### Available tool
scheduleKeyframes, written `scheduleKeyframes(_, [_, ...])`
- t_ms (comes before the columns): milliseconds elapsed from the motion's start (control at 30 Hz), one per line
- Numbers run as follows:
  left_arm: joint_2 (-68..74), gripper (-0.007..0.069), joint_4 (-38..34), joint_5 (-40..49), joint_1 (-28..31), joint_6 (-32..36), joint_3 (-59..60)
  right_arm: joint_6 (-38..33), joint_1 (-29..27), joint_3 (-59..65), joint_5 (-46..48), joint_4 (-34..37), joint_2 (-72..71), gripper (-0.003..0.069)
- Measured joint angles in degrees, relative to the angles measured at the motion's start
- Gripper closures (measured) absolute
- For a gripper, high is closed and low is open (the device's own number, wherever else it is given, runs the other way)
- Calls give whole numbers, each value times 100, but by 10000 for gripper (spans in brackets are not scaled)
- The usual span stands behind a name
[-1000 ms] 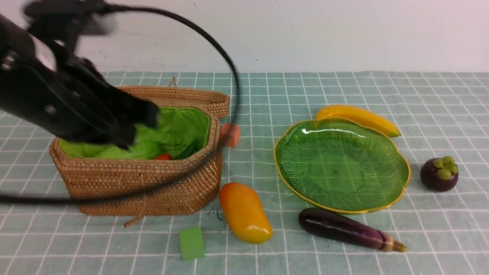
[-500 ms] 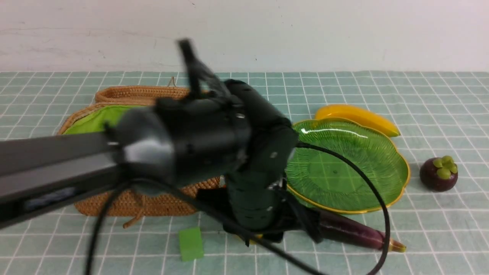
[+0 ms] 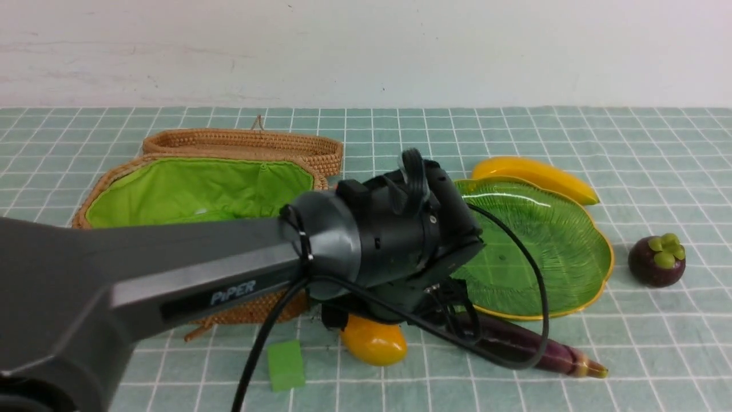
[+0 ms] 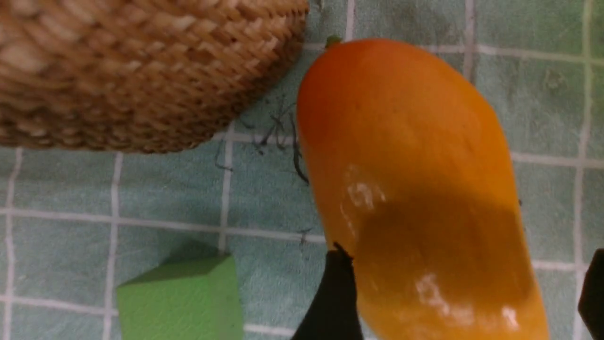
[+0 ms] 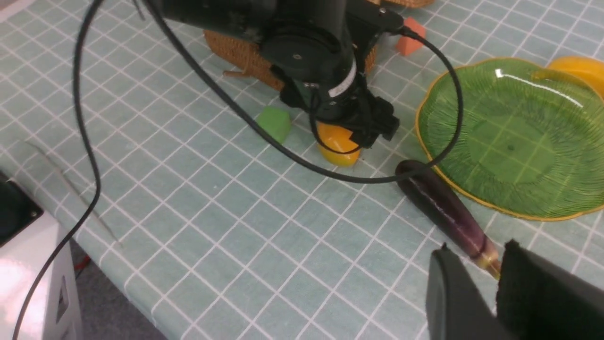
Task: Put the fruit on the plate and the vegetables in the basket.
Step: Grab the mango with your left arm and place it on the right plate
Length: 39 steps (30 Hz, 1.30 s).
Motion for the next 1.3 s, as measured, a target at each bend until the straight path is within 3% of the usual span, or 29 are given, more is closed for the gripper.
scheduleKeyframes(300, [493,58,66,-146,0,-194,0,-154,0,36,53,107,-233,490])
scheduleKeyframes(467, [476,135,-10,-154,0,-194,0,-159,0,36,57,107,-372,487])
scheduleKeyframes(733, [280,135,72,42,-4,73,-113,-164,0,36,-14,101,-390,484])
scheduleKeyframes(867, [-17,135,15,65,-265,1008,-554,-54,0,36,-77,-159,-390,482])
scheduleKeyframes(1000, [-76,135,-386,-501,-448,3024,-1361,554,0,36,-267,-829,-390,480])
scheduleKeyframes(1100, [305,135,-953,-601,-231,4345,-2087,1166,0,36,-305,-1467,-390,480])
scheduleKeyframes(1300, [1340,135,-1387,-565,389,5318,-2950,1423,0,36,-157,-1606,-390,477])
